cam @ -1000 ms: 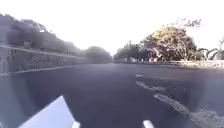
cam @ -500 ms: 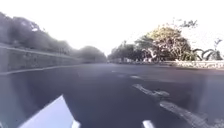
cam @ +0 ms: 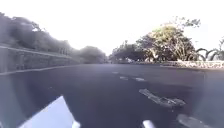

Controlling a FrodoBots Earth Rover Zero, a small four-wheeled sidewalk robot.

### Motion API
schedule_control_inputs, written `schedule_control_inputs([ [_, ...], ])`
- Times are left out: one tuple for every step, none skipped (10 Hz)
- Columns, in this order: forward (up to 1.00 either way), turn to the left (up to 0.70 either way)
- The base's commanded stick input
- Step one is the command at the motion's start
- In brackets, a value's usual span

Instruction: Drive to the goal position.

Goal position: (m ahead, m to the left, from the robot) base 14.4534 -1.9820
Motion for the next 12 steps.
schedule_control_inputs([
  [0.85,0.00],
  [0.85,0.00],
  [0.85,0.00],
  [0.85,0.00],
  [0.85,0.00],
  [0.85,0.00],
  [0.85,-0.34],
  [0.85,-0.34],
  [0.85,-0.34],
  [0.85,0.00],
  [0.85,0.00],
  [0.85,0.00],
])
